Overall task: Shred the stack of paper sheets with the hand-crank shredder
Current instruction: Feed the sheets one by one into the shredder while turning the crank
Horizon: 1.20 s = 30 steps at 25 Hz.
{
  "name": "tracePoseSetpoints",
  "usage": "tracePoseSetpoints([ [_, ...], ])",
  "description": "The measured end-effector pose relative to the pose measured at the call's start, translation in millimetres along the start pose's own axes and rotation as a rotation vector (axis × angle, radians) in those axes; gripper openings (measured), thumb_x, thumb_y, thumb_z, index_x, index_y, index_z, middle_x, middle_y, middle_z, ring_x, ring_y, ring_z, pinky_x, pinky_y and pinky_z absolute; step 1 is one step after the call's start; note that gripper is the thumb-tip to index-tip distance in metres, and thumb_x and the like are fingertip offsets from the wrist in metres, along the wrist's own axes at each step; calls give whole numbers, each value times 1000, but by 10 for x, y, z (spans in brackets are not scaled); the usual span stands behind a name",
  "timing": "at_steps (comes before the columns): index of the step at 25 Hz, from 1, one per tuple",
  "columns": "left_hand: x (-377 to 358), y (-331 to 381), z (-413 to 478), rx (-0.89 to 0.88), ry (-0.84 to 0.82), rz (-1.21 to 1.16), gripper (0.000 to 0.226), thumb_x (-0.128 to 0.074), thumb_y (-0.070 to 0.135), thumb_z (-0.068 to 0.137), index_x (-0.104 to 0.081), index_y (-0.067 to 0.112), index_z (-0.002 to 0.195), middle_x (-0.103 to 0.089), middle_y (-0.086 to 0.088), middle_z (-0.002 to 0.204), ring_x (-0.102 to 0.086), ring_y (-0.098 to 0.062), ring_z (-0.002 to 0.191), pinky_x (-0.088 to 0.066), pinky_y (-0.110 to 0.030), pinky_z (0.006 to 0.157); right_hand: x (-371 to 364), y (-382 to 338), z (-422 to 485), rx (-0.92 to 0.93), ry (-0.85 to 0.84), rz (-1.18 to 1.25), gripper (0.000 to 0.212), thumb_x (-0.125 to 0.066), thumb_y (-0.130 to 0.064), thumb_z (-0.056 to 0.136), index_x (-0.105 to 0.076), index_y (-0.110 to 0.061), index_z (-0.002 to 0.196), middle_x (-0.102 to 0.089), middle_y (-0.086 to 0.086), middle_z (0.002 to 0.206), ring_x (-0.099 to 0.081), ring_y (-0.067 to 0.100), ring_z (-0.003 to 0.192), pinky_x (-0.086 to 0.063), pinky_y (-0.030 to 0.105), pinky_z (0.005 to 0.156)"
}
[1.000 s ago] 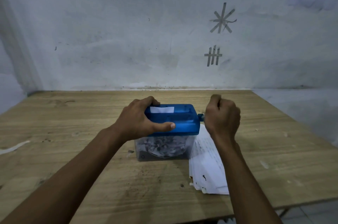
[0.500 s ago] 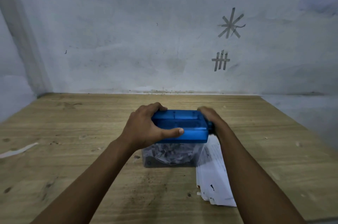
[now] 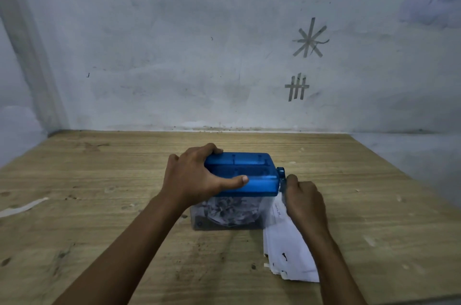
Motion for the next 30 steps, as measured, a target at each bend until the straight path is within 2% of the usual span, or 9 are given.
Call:
tracePoseSetpoints([
  [2,11,17,11,-11,-33,23,90,-43,101,49,-58,38,111,-59,20,106,-54,-6,101,-36,-42,98,267,-353,-112,194,211,-112,54,-39,-30,104,-51,-10,54,-45,2,49,-40,15,45,-28,25,48],
  [5,8,3,28,-37,-71,-47,84,-50,98,49,-58,37,107,-59,21,103,-53,-8,102,-38,-44,100,393,-770,78,263,377,-74,56,-38,-28,103,-50,-8,53,-46,3,49,-40,15,45,-26,25,48],
  [11,10,-20,30,-27,-63,-163,83,-60,94,47,-60,37,107,-50,31,99,-54,-7,101,-43,-49,101,-39,-769,886,39,128,50,39,-36,-32,101,-53,-9,74,-58,8,76,-53,21,66,-39,32,63],
  [16,-19,-50,-21,-8,22,-226,77,-62,94,48,-60,41,104,-58,28,102,-57,-3,101,-43,-47,101,-533,94,804,-318,-300,259,20,-50,-15,96,-60,-5,82,-60,15,80,-55,26,67,-43,34,65],
  [21,-30,-93,-22,-3,49,-235,79,-64,96,49,-62,41,107,-59,29,104,-61,-1,100,-51,-46,97,-314,168,490,7,-204,-37,28,-45,2,96,-56,-9,73,-55,8,62,-48,17,51,-35,28,48],
  [25,-21,-94,-35,0,31,-269,80,-68,94,48,-63,40,108,-60,28,106,-61,0,100,-54,-42,95,-109,225,270,94,-99,-16,48,-42,-33,106,-61,-9,69,-65,6,65,-61,18,60,-43,30,57],
  [27,-24,-70,-29,-1,29,-281,82,-69,92,48,-64,38,109,-60,27,105,-60,0,100,-55,-41,93,48,361,207,121,24,-57,47,-45,-39,104,-60,-13,68,-66,6,67,-64,24,68,-47,35,64],
  [29,-31,-68,-27,7,31,-292,83,-70,92,47,-64,38,109,-61,26,106,-61,-1,100,-55,-41,93,148,612,186,51,66,-209,36,-56,-52,95,-61,-21,77,-67,2,81,-65,28,86,-54,40,75],
  [30,-35,-74,-28,11,34,-299,82,-70,91,47,-64,38,109,-61,25,107,-61,-2,101,-55,-41,94,158,732,148,-24,17,-310,41,-60,-63,87,-63,-23,90,-67,0,95,-64,28,97,-54,41,82],
])
Point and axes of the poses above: each hand's wrist, its own z-axis towards the middle knuckle, its own x-axis out of the back of the hand, y = z × x, the point moved 5 cm from there along z, towards the middle knuckle
